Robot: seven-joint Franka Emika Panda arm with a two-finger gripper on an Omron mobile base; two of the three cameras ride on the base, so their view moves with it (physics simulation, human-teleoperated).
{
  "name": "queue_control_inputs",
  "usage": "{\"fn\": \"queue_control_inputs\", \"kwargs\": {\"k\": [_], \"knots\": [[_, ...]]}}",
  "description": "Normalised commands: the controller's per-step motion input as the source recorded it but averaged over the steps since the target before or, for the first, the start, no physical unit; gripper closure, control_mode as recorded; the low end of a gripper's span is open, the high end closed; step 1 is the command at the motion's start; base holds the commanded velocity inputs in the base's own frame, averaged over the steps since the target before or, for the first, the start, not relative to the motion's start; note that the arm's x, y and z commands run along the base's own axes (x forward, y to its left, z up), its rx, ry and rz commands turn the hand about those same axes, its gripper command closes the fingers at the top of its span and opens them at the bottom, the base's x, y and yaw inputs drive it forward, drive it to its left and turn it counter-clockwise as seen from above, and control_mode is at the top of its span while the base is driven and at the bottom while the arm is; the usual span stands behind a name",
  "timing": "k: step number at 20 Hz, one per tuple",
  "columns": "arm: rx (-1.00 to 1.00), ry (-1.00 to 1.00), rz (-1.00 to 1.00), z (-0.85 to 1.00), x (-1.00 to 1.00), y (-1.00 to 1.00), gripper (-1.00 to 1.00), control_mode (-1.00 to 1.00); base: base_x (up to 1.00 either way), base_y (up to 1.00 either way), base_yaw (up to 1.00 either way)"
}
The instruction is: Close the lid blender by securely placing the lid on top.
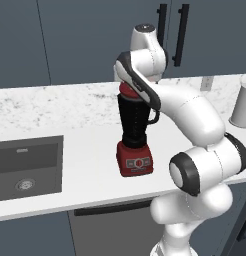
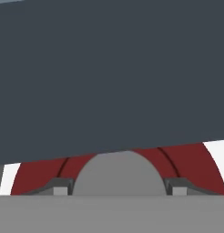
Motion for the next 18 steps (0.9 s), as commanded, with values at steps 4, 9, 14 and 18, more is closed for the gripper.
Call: {"fn": "queue_control_inputs", "kwargs": {"k": [4, 9, 14, 18], "knots": [[0.00, 0.02, 0.00, 0.20, -0.01, 0.00, 1.00, -1.00, 0.00, 0.00, 0.00], [0.00, 0.03, 0.00, 0.01, -0.07, 0.00, 1.00, -1.00, 0.00, 0.00, 0.00], [0.00, 0.03, 0.00, 0.00, -0.06, 0.00, 1.00, -1.00, 0.00, 0.00, 0.00], [0.00, 0.00, 0.00, -0.03, 0.00, 0.00, 1.00, -1.00, 0.00, 0.00, 0.00]]}}
